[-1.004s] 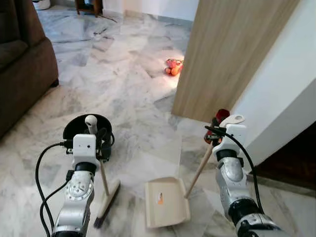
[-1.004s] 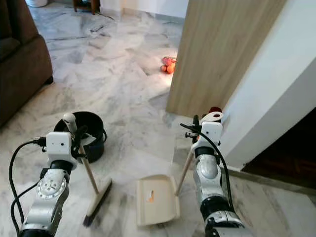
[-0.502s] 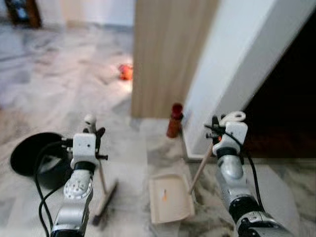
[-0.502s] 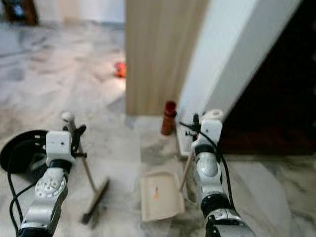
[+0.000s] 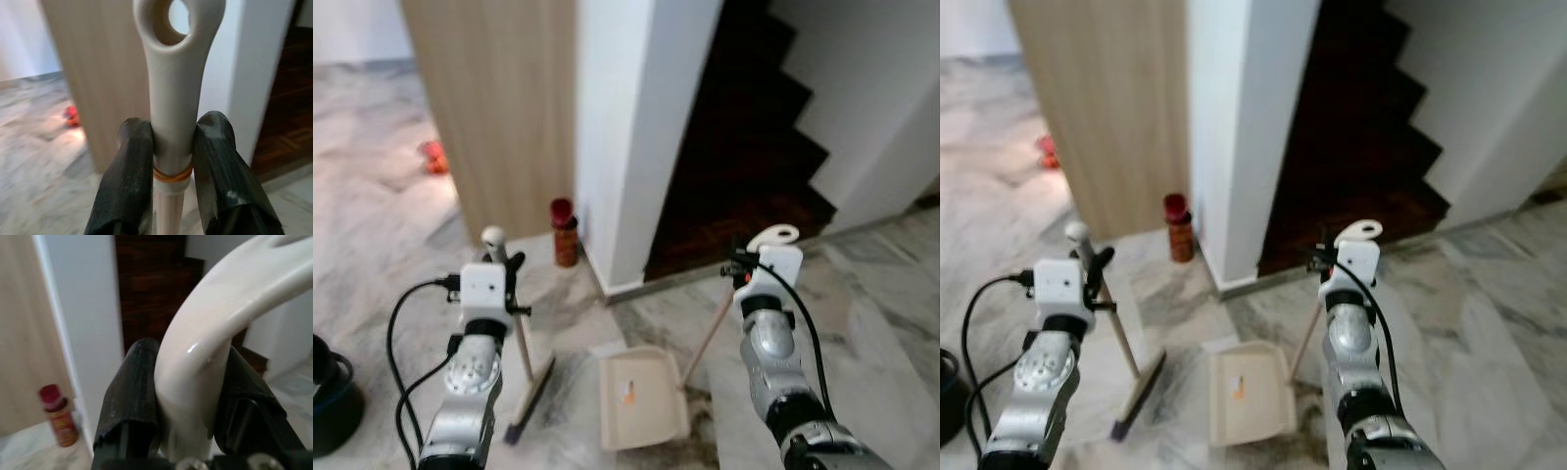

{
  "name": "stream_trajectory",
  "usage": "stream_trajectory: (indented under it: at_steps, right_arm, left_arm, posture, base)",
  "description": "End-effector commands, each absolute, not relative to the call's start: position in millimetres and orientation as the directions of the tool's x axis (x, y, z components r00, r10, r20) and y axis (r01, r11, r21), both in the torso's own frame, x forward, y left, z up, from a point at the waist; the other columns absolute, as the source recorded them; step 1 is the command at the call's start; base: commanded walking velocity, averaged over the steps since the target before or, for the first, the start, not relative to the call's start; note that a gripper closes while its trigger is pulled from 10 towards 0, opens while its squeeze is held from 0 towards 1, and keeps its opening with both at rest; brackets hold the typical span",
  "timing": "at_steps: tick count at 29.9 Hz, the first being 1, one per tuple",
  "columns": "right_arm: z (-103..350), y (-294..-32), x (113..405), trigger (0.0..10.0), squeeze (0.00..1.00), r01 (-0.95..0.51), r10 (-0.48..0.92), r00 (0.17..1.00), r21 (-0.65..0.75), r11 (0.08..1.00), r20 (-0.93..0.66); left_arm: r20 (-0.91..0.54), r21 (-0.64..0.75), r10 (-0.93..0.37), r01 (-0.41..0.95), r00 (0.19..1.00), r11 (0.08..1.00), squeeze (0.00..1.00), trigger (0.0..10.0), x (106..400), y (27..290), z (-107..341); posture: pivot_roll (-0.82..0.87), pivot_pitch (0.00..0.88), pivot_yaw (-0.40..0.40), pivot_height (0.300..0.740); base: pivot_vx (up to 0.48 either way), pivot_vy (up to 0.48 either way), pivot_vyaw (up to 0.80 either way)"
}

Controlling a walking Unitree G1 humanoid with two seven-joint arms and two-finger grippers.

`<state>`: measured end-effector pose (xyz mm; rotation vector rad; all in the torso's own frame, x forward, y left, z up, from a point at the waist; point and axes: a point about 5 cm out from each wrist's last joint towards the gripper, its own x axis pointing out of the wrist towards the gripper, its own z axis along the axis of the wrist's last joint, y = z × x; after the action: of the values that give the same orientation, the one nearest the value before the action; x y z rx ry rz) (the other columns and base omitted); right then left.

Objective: Sweep floor

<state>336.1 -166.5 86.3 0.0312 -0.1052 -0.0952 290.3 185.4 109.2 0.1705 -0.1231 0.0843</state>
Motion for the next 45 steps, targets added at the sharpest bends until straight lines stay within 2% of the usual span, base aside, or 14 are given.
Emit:
stream_trajectory:
  at_steps: [1,8,45]
  right_arm:
    - [94.6,-171.1,339.2,10.0,0.00,0.100,-0.103,0.985,0.025,0.995,0.140]
    - [93.8,-170.8,338.5,10.0,0.00,0.101,-0.103,0.985,0.023,0.995,0.138]
    - [94.6,-168.8,339.3,10.0,0.00,0.091,-0.094,0.986,0.025,0.996,0.140]
  left_arm:
    - [0.163,0.187,0.058,-0.089,0.985,0.978,0.00,10.0,292.2,183.1,116.2]
    - [0.165,0.184,0.059,-0.090,0.984,0.979,0.00,10.0,292.2,183.1,116.2]
    - [0.165,0.179,0.062,-0.092,0.984,0.980,0.00,10.0,293.0,182.2,116.1]
  posture:
    - [0.04,0.035,-0.080,0.740]
    - [0.04,0.035,-0.080,0.740]
    - [0.04,0.038,-0.084,0.740]
  base:
    - [0.000,-0.240,-0.80]
    - [0.000,-0.311,-0.80]
    - [0.000,0.000,-0.80]
